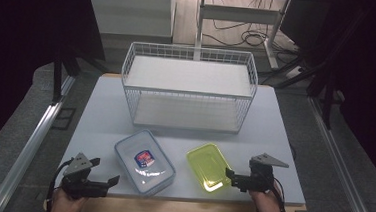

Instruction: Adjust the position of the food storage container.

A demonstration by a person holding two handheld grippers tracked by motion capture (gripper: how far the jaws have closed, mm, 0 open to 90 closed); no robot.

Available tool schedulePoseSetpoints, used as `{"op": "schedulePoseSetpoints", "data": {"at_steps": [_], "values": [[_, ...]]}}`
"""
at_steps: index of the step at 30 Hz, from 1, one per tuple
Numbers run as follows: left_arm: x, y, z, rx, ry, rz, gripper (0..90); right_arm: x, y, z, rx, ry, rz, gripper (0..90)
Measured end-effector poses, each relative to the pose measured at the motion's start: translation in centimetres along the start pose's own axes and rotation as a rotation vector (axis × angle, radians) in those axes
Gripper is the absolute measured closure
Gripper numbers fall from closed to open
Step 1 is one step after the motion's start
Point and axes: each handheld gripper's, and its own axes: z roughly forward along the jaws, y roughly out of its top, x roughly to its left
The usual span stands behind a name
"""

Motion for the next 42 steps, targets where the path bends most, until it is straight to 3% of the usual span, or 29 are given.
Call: {"op": "schedulePoseSetpoints", "data": {"at_steps": [5, 9, 11, 14, 18, 19, 20, 21, 23, 24, 28, 30, 31, 32, 33, 42], "values": [[0.2, -0.2, 0.1, -0.015, 0.015, 0.008, 5.1, -0.5, 0.3, 0.1, -0.002, -0.037, 0.013, 0.5], [0.2, -0.2, 0.3, -0.012, 0.011, 0.017, 4.4, -0.2, 0.4, 0.0, 0.016, -0.055, -0.030, 0.3], [0.2, -0.2, 0.3, -0.016, 0.009, 0.021, 4.1, 0.0, 0.6, -0.1, 0.035, -0.030, -0.053, 0.3], [0.2, -0.2, 0.4, -0.017, 0.002, 0.020, 3.9, 0.0, 0.7, -0.2, 0.056, 0.020, -0.048, 1.4], [0.2, -0.2, 0.5, -0.011, -0.008, 0.023, 3.9, 0.1, 1.0, -0.3, 0.077, 0.019, -0.036, 4.8], [0.2, -0.2, 0.5, -0.011, -0.009, 0.024, 3.9, 0.2, 1.2, -0.5, 0.075, 0.017, -0.050, 12.3], [0.2, -0.2, 0.6, -0.011, -0.010, 0.025, 3.9, 0.2, 1.2, -0.5, 0.075, 0.017, -0.050, 12.3], [0.2, -0.2, 0.6, -0.016, -0.012, 0.026, 4.0, 0.6, 1.6, -0.7, 0.070, 0.047, -0.065, 22.9], [0.1, -0.1, 0.5, -0.023, -0.015, 0.032, 4.1, 0.7, 1.7, -0.8, 0.067, 0.055, -0.074, 27.2], [0.1, -0.1, 0.5, -0.028, -0.017, 0.031, 4.1, 1.4, 2.0, -0.9, 0.053, 0.044, -0.108, 35.2], [0.1, -0.1, 0.5, -0.030, -0.019, 0.034, 4.1, 2.5, 2.5, -1.1, 0.045, 0.054, -0.162, 45.0], [0.1, -0.1, 0.4, -0.033, -0.020, 0.034, 4.1, 3.4, 2.7, -1.2, 0.050, 0.084, -0.199, 53.5], [0.1, -0.1, 0.4, -0.035, -0.020, 0.034, 4.1, 4.3, 2.8, -1.2, 0.061, 0.117, -0.237, 63.5], [0.1, -0.1, 0.4, -0.037, -0.020, 0.035, 4.1, 4.3, 2.8, -1.2, 0.061, 0.117, -0.237, 63.5], [0.1, -0.1, 0.4, -0.039, -0.021, 0.034, 4.1, 5.3, 2.9, -1.0, 0.071, 0.143, -0.273, 71.5], [0.0, -0.1, 0.4, -0.039, -0.027, 0.034, 4.3, 8.3, 2.5, -0.4, 0.107, 0.258, -0.347, 89.8]]}}
